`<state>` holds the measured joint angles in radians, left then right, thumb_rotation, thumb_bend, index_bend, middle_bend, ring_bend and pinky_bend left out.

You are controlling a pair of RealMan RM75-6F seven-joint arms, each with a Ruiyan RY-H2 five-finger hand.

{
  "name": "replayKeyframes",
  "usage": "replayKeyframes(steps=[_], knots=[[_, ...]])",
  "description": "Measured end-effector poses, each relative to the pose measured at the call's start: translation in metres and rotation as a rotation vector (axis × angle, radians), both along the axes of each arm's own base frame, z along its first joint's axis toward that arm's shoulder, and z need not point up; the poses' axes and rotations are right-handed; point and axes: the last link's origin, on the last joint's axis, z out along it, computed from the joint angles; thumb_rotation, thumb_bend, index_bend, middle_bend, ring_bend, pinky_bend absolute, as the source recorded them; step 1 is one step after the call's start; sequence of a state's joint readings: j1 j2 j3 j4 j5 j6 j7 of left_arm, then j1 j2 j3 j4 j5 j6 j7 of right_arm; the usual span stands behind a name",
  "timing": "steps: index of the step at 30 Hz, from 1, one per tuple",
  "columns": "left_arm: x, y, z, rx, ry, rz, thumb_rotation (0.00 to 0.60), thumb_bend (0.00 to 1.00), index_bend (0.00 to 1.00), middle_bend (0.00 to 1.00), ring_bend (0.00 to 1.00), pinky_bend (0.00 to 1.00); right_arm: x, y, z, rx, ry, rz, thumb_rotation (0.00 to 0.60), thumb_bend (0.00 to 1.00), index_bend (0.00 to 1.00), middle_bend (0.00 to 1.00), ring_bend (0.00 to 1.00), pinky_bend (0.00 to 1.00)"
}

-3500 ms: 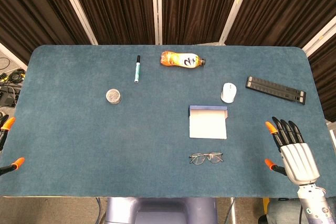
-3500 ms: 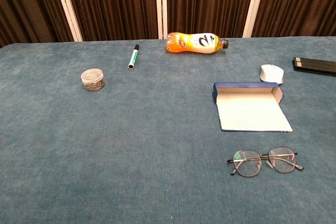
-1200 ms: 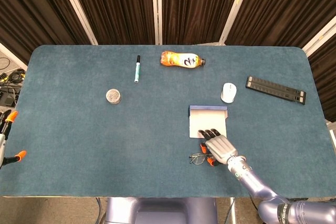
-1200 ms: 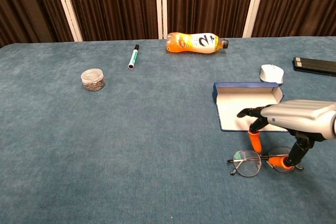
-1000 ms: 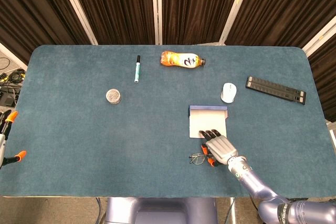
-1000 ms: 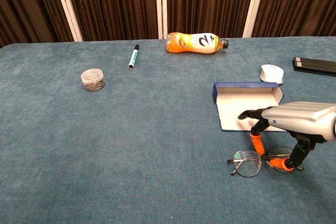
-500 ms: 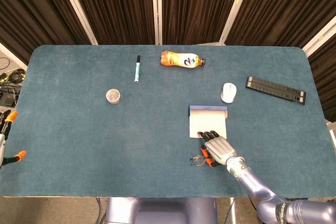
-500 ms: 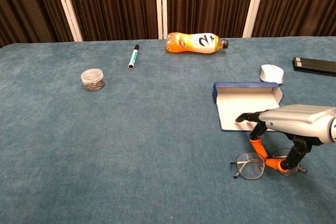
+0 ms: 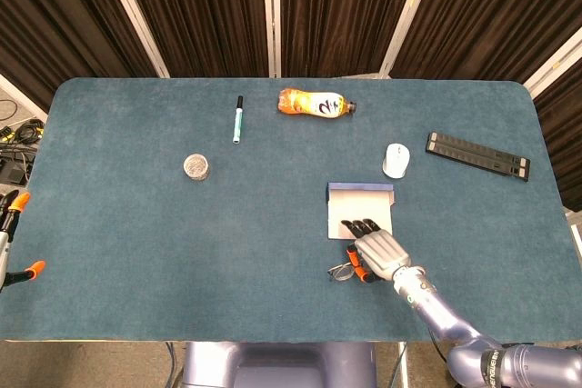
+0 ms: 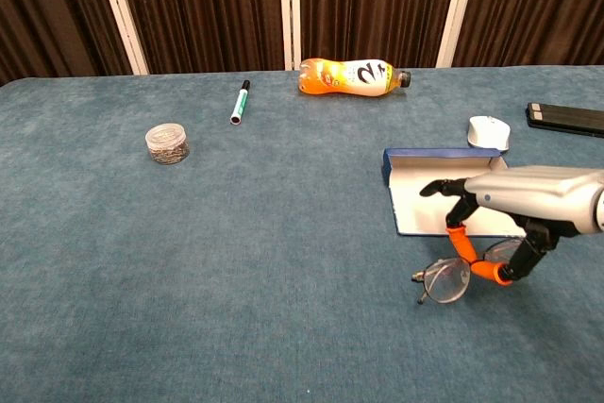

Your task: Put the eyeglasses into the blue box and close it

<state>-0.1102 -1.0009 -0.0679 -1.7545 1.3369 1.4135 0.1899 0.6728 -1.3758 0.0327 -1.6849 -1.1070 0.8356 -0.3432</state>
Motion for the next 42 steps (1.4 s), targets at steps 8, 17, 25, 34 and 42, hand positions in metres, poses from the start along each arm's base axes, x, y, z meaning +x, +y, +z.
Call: replayKeyframes(steps=[8,17,25,34,42], knots=[[-0.003,0.003,0.002,0.009,-0.004,0.015,0.600,0.00,0.00,0.00,0.00,0.00,0.010,-0.031,0.010,-0.067,-0.011,0.000,0.600,0.37,0.63,0.00,0.00,0.00],[-0.010,0.011,0.004,0.015,-0.009,0.052,0.600,0.00,0.00,0.00,0.00,0.00,0.004,-0.085,0.003,-0.170,0.029,-0.052,0.600,0.37,0.63,0.00,0.00,0.00],[-0.015,0.016,0.002,0.005,-0.005,0.077,0.600,0.00,0.00,0.00,0.00,0.00,0.002,-0.108,-0.006,-0.208,0.055,-0.068,0.600,0.37,0.63,0.00,0.00,0.00],[-0.017,0.019,-0.001,-0.001,0.003,0.088,0.600,0.00,0.00,0.00,0.00,0.00,-0.005,-0.120,-0.005,-0.226,0.069,-0.098,0.600,0.33,0.39,0.00,0.00,0.00],[-0.016,0.020,-0.003,-0.010,0.008,0.091,0.600,0.00,0.00,0.00,0.00,0.00,-0.004,-0.119,-0.003,-0.234,0.049,-0.104,0.600,0.13,0.00,0.00,0.00,0.00]])
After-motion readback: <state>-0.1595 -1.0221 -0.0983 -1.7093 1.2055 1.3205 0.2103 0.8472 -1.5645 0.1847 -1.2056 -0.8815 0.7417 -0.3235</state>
